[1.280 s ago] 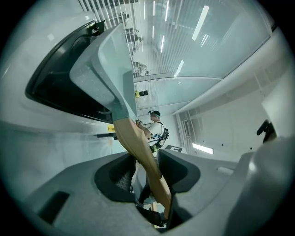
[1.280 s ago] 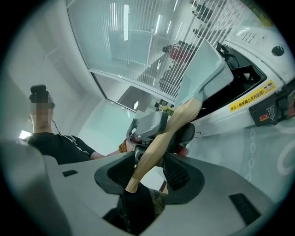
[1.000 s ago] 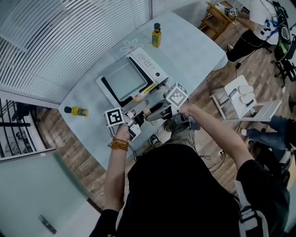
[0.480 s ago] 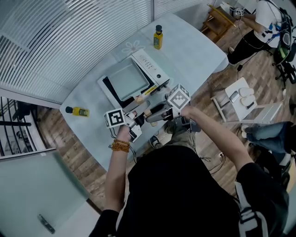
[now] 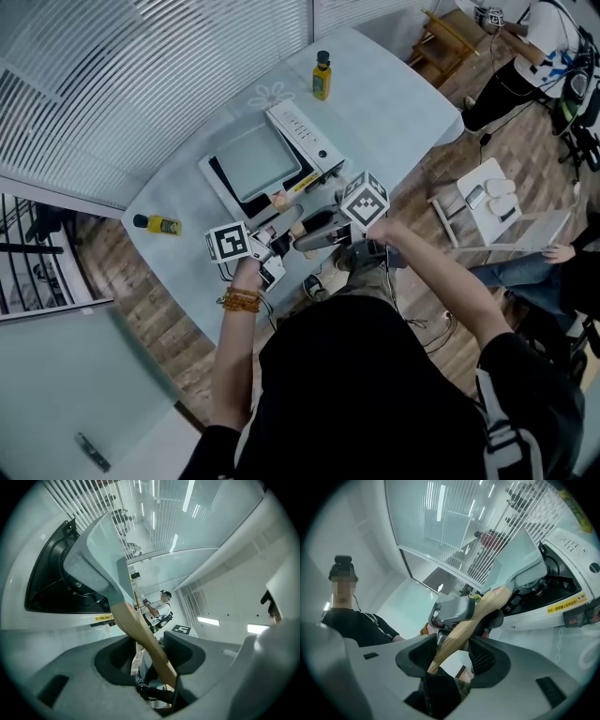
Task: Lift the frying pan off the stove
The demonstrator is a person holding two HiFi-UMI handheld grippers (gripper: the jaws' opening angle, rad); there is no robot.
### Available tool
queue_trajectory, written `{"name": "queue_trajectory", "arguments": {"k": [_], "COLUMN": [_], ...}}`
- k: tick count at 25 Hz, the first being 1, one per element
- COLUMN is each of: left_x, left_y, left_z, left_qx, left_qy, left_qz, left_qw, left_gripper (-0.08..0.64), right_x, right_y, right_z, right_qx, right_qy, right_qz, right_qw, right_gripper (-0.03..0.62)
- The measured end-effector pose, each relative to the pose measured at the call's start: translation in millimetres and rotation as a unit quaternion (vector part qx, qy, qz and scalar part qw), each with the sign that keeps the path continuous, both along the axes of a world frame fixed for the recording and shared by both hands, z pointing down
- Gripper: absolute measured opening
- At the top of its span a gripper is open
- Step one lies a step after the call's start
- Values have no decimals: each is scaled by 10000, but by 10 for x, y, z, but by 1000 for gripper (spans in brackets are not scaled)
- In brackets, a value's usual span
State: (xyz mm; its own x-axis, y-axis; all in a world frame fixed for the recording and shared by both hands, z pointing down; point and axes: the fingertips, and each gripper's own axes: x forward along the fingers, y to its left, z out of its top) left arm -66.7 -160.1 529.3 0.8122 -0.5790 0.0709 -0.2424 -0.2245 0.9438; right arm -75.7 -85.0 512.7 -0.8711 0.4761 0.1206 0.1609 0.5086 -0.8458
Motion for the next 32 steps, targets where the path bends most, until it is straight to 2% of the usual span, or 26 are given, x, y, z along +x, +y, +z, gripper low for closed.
{"name": "queue_trajectory", "arguments": {"k": [13,21,32], "left_x": [-66,-87,-33], "left_y": [180,314,382], "left_z": [-590,-955,-1210], "left_qx": [389,816,1005], "left_qy": [100,-135,-198], "left_qz": [16,96,227], "left_qw": [9992,9965,9945], "left_gripper": [195,195,198], "right_x": [-86,-65,-37], "right_y": [169,309,371], "right_z": [-498,-860,-1066], "right_qx": [525,828,972], "right_qy": [-71,-103,-182], "right_qz": [-5,70,199], "right_qw": [9986,9965,9949], "right_gripper": [189,187,189]}}
